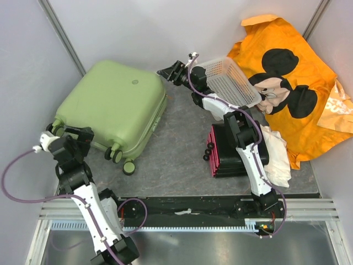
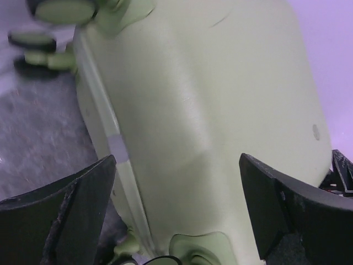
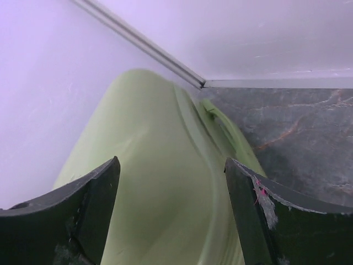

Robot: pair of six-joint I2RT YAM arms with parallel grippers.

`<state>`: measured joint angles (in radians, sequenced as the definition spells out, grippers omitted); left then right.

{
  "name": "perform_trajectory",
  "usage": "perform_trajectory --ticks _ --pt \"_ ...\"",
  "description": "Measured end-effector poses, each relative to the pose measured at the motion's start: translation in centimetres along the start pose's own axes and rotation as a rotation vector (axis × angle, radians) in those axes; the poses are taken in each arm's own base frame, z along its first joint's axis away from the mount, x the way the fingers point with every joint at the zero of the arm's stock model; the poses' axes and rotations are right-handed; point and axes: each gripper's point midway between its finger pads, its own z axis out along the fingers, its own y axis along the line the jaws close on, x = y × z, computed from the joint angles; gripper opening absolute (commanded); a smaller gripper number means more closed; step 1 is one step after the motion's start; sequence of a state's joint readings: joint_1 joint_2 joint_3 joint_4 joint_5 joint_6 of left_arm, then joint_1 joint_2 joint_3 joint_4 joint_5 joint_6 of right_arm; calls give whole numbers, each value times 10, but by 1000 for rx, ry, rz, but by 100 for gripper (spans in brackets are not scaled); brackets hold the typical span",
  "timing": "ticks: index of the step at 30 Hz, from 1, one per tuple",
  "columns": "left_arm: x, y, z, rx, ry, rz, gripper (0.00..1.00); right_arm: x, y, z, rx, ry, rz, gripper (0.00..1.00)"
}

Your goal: Open, take out, and arrange the luggage

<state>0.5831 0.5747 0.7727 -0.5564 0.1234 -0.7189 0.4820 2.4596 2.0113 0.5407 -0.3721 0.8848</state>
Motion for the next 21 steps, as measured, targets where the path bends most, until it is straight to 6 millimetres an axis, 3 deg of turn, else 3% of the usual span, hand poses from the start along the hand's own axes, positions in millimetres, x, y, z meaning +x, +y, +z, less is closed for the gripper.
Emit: perform_trajectory --ticks 3,6,10,14,21 --pt "44 38 15 -84 80 -135 98 3 -18 9 11 -9 80 84" --pt "55 60 26 -135 49 -251 96 5 -25 19 31 -7 123 84" --pt "91 93 43 -243 135 -338 96 0 -7 30 32 1 122 84" --pt "91 90 54 -228 145 -360 96 4 21 36 -20 13 90 83" --pt "82 87 75 -231 159 -359 95 16 22 34 -46 32 33 81"
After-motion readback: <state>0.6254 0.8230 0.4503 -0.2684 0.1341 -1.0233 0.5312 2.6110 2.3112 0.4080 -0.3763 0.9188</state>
